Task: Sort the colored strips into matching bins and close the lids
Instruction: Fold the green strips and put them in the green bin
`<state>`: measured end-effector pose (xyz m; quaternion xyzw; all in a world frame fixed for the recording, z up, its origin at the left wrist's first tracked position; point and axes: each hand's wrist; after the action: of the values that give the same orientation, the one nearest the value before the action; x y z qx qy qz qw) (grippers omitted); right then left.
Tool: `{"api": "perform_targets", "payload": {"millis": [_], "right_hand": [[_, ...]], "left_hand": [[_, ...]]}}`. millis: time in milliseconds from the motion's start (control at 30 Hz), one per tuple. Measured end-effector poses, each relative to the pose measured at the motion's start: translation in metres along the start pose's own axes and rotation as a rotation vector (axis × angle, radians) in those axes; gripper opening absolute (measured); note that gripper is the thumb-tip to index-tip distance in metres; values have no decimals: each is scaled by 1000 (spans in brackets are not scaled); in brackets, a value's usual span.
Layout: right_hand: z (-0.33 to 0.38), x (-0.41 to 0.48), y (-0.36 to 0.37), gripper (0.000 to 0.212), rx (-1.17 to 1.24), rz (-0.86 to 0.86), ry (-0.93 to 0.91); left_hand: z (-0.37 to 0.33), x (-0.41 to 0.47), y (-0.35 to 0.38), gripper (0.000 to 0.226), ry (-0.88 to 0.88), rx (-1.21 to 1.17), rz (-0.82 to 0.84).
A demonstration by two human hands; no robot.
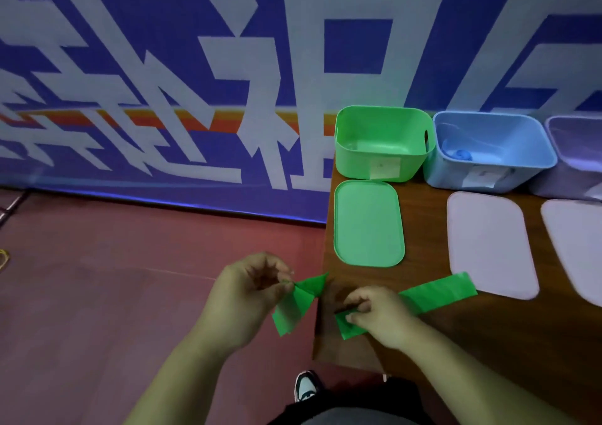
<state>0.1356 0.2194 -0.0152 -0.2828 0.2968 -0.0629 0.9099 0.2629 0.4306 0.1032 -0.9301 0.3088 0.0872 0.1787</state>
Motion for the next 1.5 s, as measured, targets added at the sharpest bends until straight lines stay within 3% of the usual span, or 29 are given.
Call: {"api": "perform_targets", "payload": {"millis": [300, 533, 667, 900, 1100, 1500], "right_hand": [[-10, 25, 45, 40, -349, -37, -156], [-10, 25, 42, 32, -370, -8, -160], [-4, 15, 25, 22, -287, -38, -137], [15, -15, -31, 10, 63, -280, 14], [33, -43, -81, 15, 397, -387, 24], [64, -96, -169, 23, 807, -354, -141]], "left_hand": [[44, -16, -17, 23, -85, -27, 4], [45, -20, -25, 12, -97, -31, -35], [34, -19, -21, 18, -44, -38, -46], [2, -8, -3, 33, 74, -105, 40], [-46, -1, 26, 16, 232, -123, 131], [-120, 7, 86, 17, 379, -151, 188]]}}
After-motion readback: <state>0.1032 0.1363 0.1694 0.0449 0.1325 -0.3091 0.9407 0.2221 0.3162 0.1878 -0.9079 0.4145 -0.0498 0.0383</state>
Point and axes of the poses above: each hand's wrist, its own x-axis towards the middle knuckle, its own y-axis out of the palm, z = x × y, and after that the axes turned 1 degree about -y, right-handed
